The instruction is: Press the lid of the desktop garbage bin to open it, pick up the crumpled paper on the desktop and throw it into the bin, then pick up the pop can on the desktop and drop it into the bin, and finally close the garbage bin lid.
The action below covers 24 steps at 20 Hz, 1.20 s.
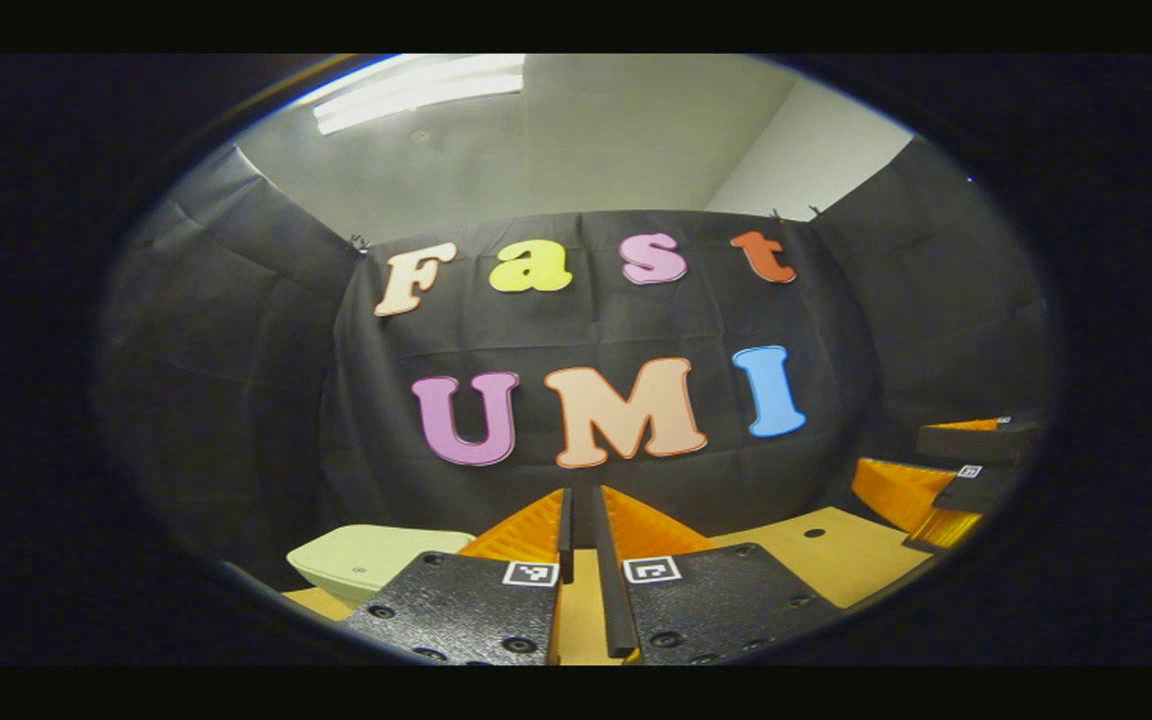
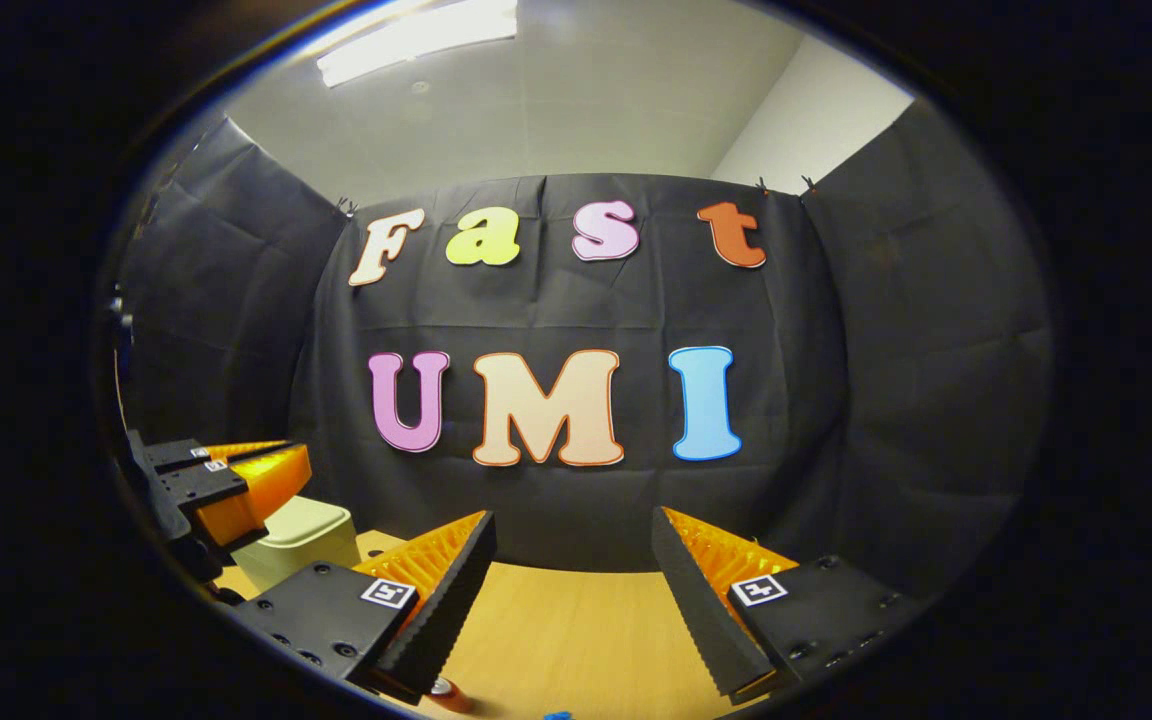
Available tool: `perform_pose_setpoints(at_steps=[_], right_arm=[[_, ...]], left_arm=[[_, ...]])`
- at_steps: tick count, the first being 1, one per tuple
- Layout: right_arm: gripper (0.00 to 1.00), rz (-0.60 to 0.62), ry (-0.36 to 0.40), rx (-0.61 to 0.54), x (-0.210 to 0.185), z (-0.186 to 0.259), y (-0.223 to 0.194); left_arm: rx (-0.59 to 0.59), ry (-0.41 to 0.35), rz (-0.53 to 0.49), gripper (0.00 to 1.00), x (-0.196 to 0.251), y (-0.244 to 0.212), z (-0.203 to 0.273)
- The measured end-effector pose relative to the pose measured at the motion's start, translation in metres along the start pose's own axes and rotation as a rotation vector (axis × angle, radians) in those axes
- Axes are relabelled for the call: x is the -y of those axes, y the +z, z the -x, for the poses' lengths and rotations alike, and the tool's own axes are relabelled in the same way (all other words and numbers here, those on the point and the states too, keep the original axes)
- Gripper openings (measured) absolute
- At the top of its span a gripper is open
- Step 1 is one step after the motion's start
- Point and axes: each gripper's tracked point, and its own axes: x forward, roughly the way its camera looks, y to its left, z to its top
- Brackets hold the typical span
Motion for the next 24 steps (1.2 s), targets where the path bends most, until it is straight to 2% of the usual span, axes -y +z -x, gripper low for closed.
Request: perform_pose_setpoints(at_steps=[1, 2, 4, 7, 10, 13, 17, 20, 21, 22, 24], right_arm=[[1.00, -0.017, 0.009, 0.001, -0.006, -0.002, 0.001], [0.98, -0.021, 0.012, -0.005, -0.010, -0.004, -0.002], [0.98, -0.022, 0.008, -0.022, -0.016, -0.009, -0.006], [0.98, -0.046, 0.003, -0.047, -0.027, -0.018, -0.013], [0.98, -0.055, 0.001, -0.075, -0.040, -0.024, -0.022], [0.99, -0.034, -0.024, -0.069, -0.045, -0.029, -0.023], [0.99, -0.022, -0.056, -0.074, -0.053, -0.035, -0.029], [0.99, -0.004, -0.079, -0.106, -0.058, -0.039, -0.042], [0.98, 0.006, -0.089, -0.116, -0.058, -0.040, -0.045], [0.99, 0.010, -0.101, -0.118, -0.057, -0.039, -0.045], [0.99, 0.013, -0.117, -0.116, -0.056, -0.039, -0.046]], left_arm=[[-0.012, 0.018, -0.005, 0.00, -0.009, -0.005, 0.000], [-0.017, 0.054, -0.012, 0.19, -0.024, -0.008, 0.001], [-0.018, 0.122, -0.011, 0.00, -0.055, -0.016, -0.001], [-0.049, 0.151, -0.009, 0.00, -0.087, -0.036, 0.001], [-0.066, 0.149, 0.001, 0.00, -0.116, -0.050, -0.002], [-0.099, 0.168, -0.031, 0.00, -0.150, -0.070, -0.004], [-0.142, 0.170, -0.042, 0.00, -0.172, -0.095, -0.012], [-0.170, 0.160, -0.013, 0.00, -0.184, -0.117, -0.016], [-0.190, 0.154, -0.002, 0.06, -0.185, -0.128, -0.017], [-0.213, 0.150, 0.004, 0.00, -0.188, -0.138, -0.018], [-0.239, 0.127, 0.025, 0.00, -0.188, -0.154, -0.018]])
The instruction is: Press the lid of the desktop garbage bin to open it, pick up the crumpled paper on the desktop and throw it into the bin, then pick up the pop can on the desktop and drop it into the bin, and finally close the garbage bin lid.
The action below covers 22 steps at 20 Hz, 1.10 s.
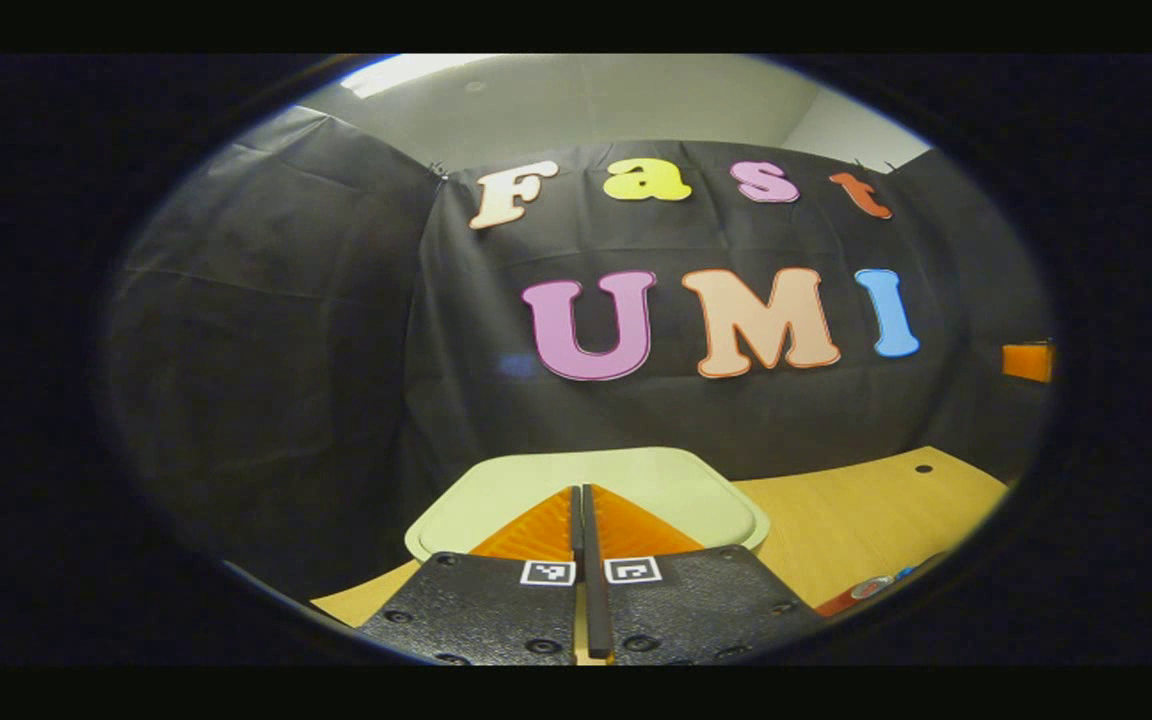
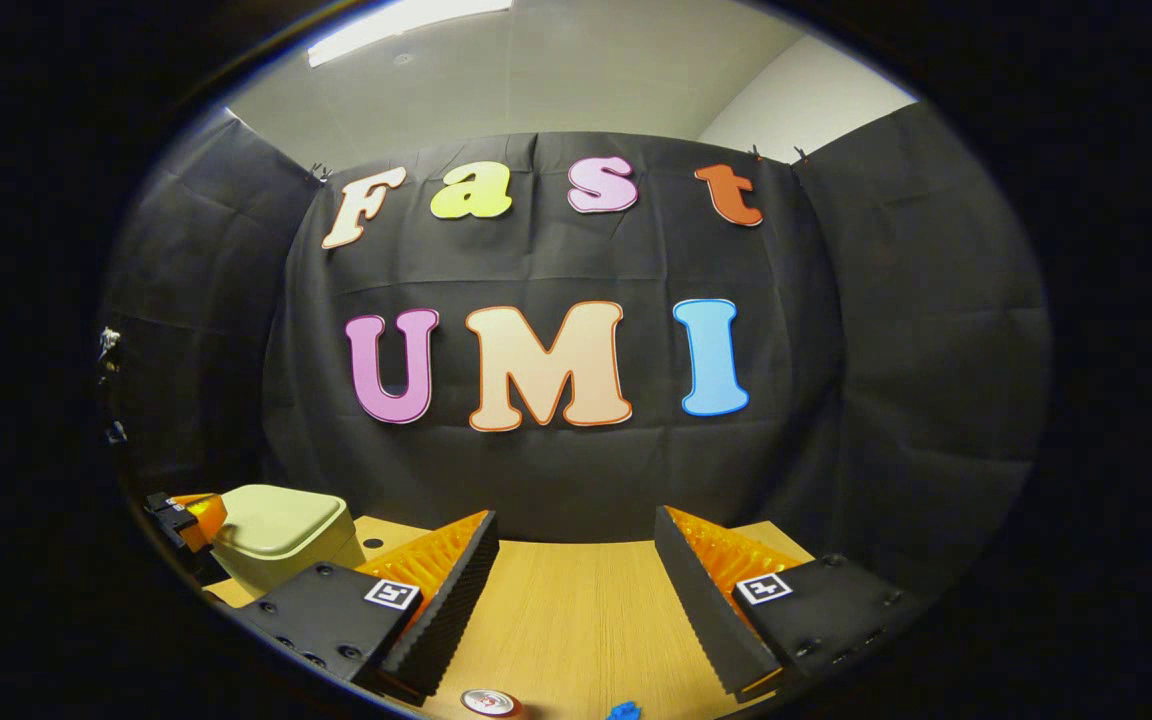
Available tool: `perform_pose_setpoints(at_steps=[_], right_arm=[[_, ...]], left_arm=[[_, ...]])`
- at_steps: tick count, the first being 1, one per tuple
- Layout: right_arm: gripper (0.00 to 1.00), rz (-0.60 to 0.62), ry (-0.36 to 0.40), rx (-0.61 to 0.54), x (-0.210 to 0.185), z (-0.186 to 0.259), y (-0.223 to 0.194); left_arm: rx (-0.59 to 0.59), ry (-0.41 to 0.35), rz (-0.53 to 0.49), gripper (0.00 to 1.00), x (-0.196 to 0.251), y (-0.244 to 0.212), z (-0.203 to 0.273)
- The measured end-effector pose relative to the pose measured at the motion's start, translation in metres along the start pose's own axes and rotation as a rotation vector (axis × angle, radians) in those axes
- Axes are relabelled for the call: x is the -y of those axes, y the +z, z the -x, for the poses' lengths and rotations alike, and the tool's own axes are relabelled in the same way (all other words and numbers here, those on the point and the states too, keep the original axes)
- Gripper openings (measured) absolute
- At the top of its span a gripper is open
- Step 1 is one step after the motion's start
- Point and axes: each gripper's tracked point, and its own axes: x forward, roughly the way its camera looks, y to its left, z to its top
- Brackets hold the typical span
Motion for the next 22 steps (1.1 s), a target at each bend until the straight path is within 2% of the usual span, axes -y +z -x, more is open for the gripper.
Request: perform_pose_setpoints(at_steps=[1, 2, 4, 6, 8, 10, 12, 14, 15, 16, 19, 20, 22], right_arm=[[0.99, 0.006, -0.003, 0.000, 0.001, -0.001, 0.001], [0.99, 0.015, -0.011, 0.006, 0.003, -0.002, 0.003], [0.99, 0.026, -0.030, 0.027, 0.013, -0.002, 0.010], [0.99, 0.030, -0.041, 0.037, 0.022, -0.002, 0.012], [0.99, 0.026, -0.040, 0.041, 0.029, 0.000, 0.014], [0.99, 0.030, -0.039, 0.037, 0.041, -0.001, 0.013], [0.99, 0.025, -0.028, 0.024, 0.051, -0.001, 0.009], [0.99, 0.025, -0.013, 0.001, 0.060, -0.002, 0.001], [0.99, 0.028, -0.007, -0.007, 0.064, -0.002, -0.002], [0.99, 0.032, 0.002, -0.015, 0.068, -0.002, -0.007], [0.99, 0.069, 0.036, -0.069, 0.077, -0.004, -0.029], [0.99, 0.084, 0.043, -0.097, 0.080, -0.006, -0.039], [0.99, 0.106, 0.075, -0.154, 0.082, -0.006, -0.062]], left_arm=[[-0.031, -0.011, 0.017, 0.06, 0.002, -0.010, 0.001], [0.016, -0.017, 0.021, 0.00, 0.001, -0.003, 0.000], [-0.008, -0.029, 0.020, 0.00, 0.003, -0.010, 0.002], [0.020, -0.020, 0.081, 0.00, 0.001, -0.009, 0.001], [0.020, -0.020, 0.040, 0.00, 0.000, -0.011, 0.002], [0.074, -0.032, -0.004, 0.00, 0.005, 0.002, 0.001], [0.052, -0.031, -0.058, 0.00, 0.009, 0.004, 0.003], [0.083, -0.021, -0.057, 0.07, 0.014, 0.020, 0.010], [0.105, -0.027, -0.044, 0.07, 0.021, 0.035, 0.012], [0.125, -0.033, -0.032, 0.00, 0.028, 0.047, 0.016], [0.162, -0.051, -0.020, 0.15, 0.048, 0.068, 0.029], [0.170, -0.054, -0.021, 0.29, 0.055, 0.073, 0.035], [0.192, -0.053, -0.030, 0.43, 0.067, 0.083, 0.045]])
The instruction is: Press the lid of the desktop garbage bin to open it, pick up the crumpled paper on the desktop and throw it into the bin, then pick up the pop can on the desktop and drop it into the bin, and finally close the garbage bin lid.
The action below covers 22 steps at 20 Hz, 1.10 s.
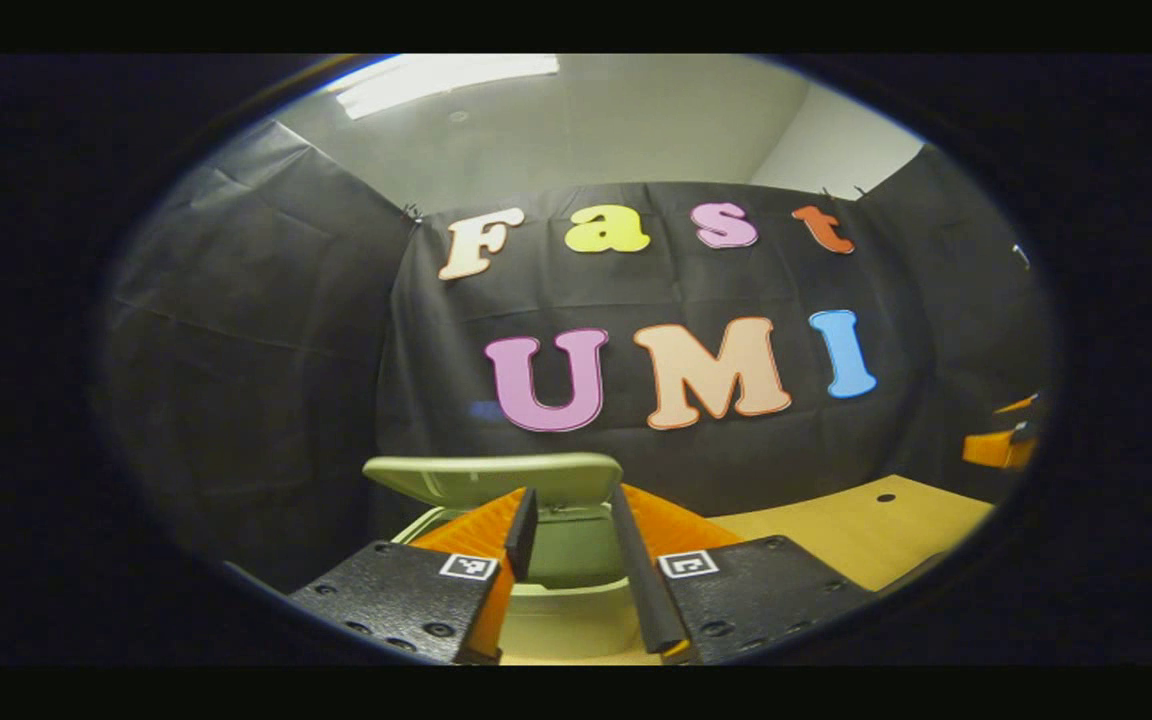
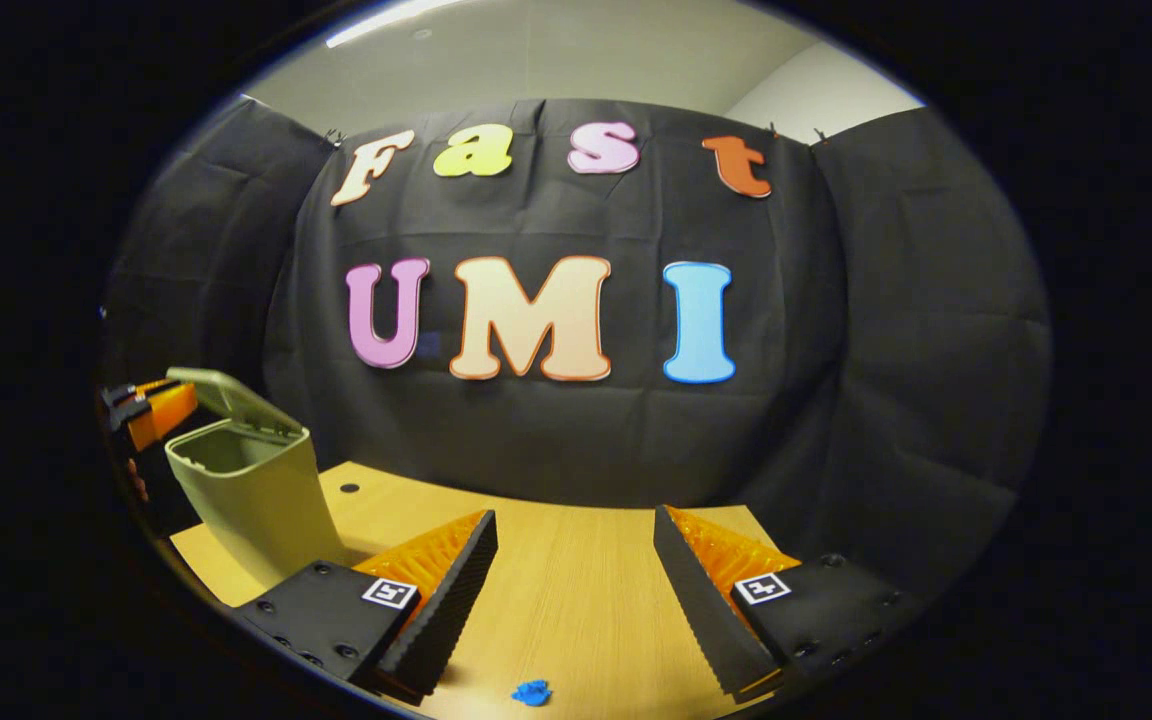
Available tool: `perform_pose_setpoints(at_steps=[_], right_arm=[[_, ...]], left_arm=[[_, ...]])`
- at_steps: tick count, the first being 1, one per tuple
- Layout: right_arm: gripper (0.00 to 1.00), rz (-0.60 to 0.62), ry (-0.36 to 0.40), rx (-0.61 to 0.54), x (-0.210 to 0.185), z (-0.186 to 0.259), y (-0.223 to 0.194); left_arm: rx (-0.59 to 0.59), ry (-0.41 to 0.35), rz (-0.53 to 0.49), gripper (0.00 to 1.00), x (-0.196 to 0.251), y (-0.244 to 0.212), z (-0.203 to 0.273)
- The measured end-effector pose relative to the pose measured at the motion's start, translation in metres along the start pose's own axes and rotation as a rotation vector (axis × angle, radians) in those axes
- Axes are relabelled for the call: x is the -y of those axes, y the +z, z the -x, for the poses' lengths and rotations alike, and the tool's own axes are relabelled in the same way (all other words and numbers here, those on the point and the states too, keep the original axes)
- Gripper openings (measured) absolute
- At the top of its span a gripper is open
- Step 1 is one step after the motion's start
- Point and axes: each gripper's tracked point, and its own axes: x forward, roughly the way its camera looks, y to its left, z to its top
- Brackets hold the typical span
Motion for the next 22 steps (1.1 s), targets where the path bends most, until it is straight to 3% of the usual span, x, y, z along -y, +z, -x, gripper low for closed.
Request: perform_pose_setpoints(at_steps=[1, 2, 6, 10, 14, 15, 22], right_arm=[[0.99, 0.012, 0.009, -0.021, 0.001, -0.001, -0.010], [0.99, 0.027, 0.015, -0.036, 0.004, -0.002, -0.022], [0.99, 0.073, 0.063, -0.129, 0.002, -0.011, -0.078], [0.99, 0.100, 0.101, -0.222, -0.001, -0.022, -0.130], [1.00, 0.120, 0.149, -0.363, -0.012, -0.027, -0.193], [1.00, 0.120, 0.163, -0.396, -0.014, -0.027, -0.207], [0.99, 0.118, 0.204, -0.577, -0.023, -0.024, -0.275]], left_arm=[[0.014, 0.003, -0.002, 0.51, 0.005, 0.007, 0.005], [0.025, 0.000, 0.001, 0.66, 0.010, 0.012, 0.009], [0.035, 0.007, 0.003, 0.90, 0.026, 0.025, 0.026], [0.050, 0.026, -0.010, 0.86, 0.032, 0.038, 0.045], [0.070, 0.072, -0.037, 0.98, 0.022, 0.050, 0.064], [0.060, 0.085, -0.050, 0.92, 0.018, 0.049, 0.067], [0.066, 0.135, -0.095, 0.93, 0.002, 0.056, 0.082]])
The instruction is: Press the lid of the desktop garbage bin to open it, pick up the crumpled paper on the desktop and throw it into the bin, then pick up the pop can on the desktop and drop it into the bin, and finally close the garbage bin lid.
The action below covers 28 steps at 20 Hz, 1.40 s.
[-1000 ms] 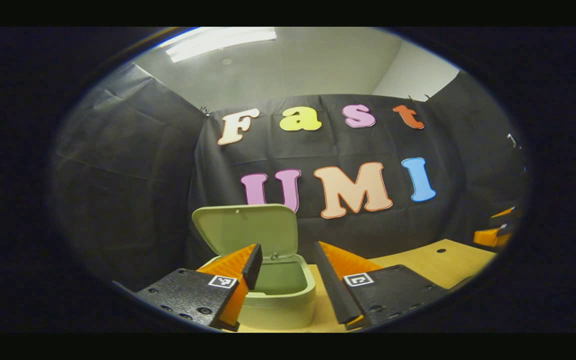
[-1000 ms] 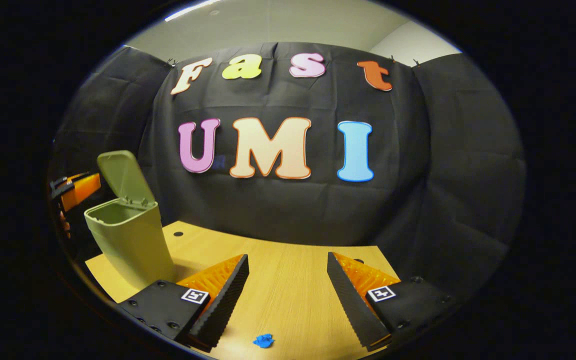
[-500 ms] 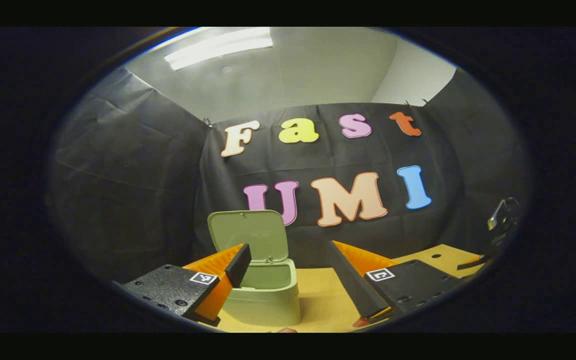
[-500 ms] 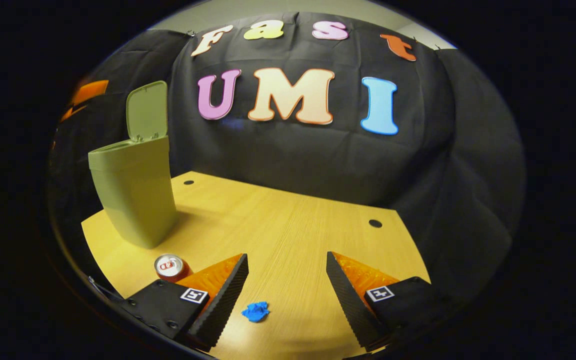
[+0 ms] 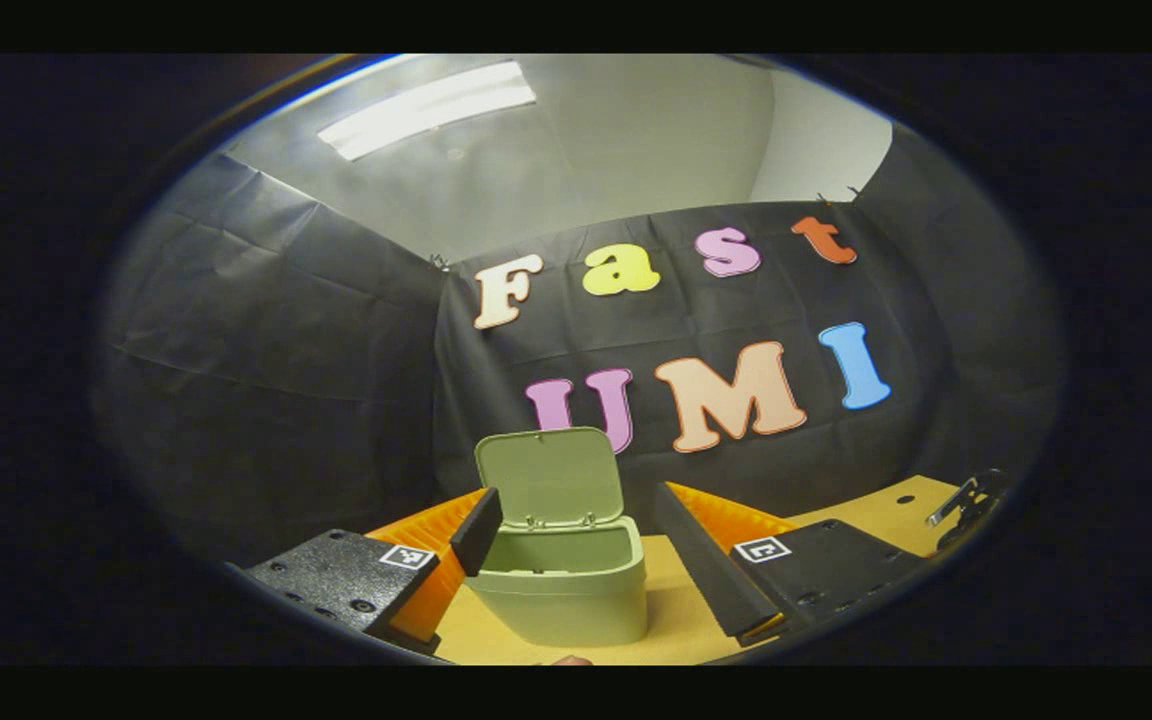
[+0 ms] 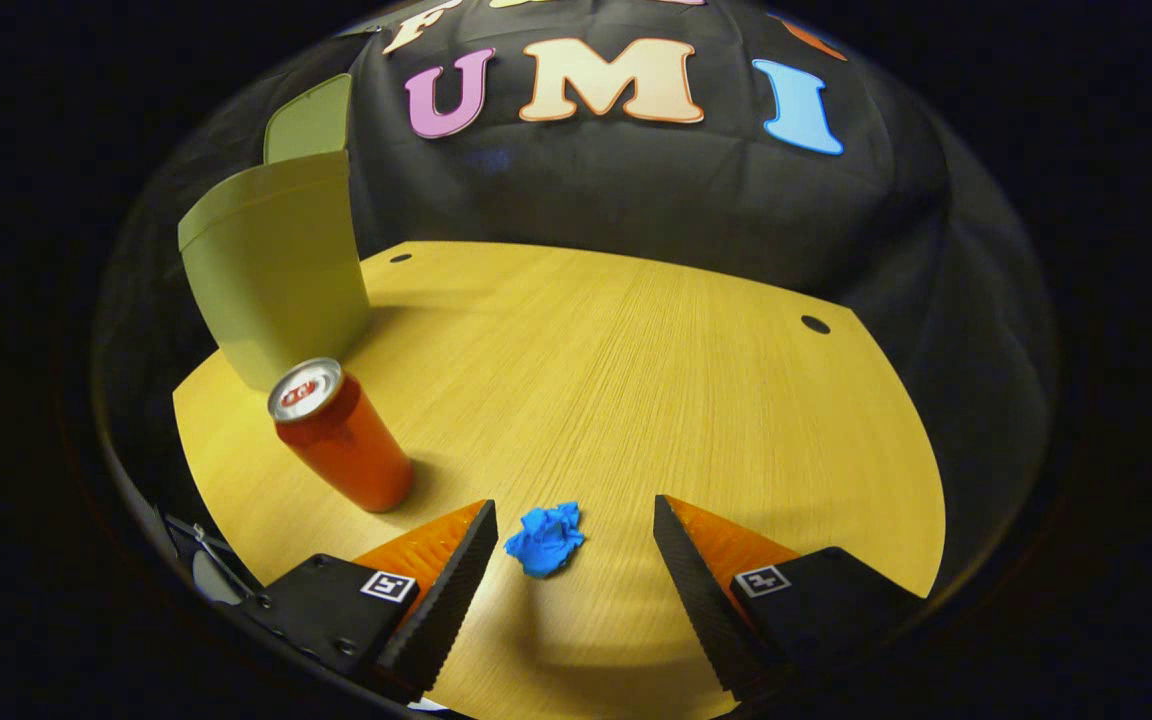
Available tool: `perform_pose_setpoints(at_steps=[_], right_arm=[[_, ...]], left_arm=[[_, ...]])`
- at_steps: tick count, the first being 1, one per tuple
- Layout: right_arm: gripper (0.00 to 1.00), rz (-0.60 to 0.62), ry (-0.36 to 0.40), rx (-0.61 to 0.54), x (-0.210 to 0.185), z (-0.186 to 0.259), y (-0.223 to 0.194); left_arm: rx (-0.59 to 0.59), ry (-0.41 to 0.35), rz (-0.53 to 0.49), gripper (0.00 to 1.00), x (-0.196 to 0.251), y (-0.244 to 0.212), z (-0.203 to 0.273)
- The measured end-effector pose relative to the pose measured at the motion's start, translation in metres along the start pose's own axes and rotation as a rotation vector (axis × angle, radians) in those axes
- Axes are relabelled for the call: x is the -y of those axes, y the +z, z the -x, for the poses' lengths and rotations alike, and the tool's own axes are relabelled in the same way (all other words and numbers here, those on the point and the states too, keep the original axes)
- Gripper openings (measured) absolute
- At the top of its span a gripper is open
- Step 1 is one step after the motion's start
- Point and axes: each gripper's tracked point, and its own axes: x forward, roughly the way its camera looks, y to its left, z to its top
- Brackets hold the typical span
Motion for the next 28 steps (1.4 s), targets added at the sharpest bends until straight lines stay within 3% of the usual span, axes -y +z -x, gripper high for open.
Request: perform_pose_setpoints(at_steps=[3, 7, 11, 13, 14, 15, 28], right_arm=[[0.96, 0.003, 0.027, -0.066, -0.008, -0.010, -0.019], [0.64, -0.018, 0.049, -0.106, -0.016, -0.020, -0.031], [0.51, -0.007, 0.055, -0.082, -0.020, -0.025, -0.026], [0.32, -0.010, 0.053, -0.075, -0.019, -0.022, -0.023], [0.30, -0.015, 0.037, -0.082, -0.019, -0.023, -0.025], [0.18, -0.024, 0.026, -0.067, -0.020, -0.022, -0.020], [0.16, -0.127, 0.000, 0.241, -0.056, 0.037, 0.134]], left_arm=[[-0.012, 0.003, 0.007, 0.93, -0.003, -0.003, 0.001], [-0.034, 0.003, 0.004, 0.93, -0.008, -0.012, -0.001], [-0.043, -0.003, -0.002, 0.93, -0.013, -0.018, -0.007], [-0.046, -0.012, 0.001, 0.93, -0.015, -0.020, -0.008], [-0.044, -0.017, 0.003, 0.93, -0.016, -0.021, -0.010], [-0.043, -0.024, 0.005, 0.93, -0.017, -0.022, -0.013], [-0.088, -0.071, 0.046, 0.93, -0.058, -0.069, -0.038]])
